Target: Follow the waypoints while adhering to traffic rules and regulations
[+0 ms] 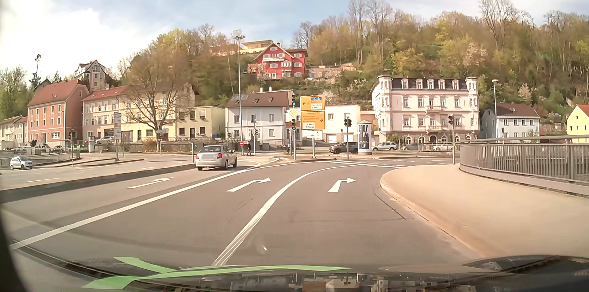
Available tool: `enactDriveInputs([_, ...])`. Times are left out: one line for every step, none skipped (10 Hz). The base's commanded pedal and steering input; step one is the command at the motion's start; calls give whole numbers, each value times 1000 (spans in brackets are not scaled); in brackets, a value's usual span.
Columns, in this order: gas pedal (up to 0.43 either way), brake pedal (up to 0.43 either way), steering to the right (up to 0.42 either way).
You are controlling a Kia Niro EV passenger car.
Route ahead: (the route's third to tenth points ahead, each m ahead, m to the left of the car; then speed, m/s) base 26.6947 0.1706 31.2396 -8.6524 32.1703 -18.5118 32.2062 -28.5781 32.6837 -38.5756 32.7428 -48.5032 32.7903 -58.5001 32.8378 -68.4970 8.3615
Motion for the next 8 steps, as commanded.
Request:
enactDriveInputs([0, 98, 11])
enactDriveInputs([0, 91, 11])
enactDriveInputs([0, 91, 14])
enactDriveInputs([0, 85, 20])
enactDriveInputs([0, 79, 29])
enactDriveInputs([0, 79, 37])
enactDriveInputs([0, 79, 43])
enactDriveInputs([0, 85, 43])
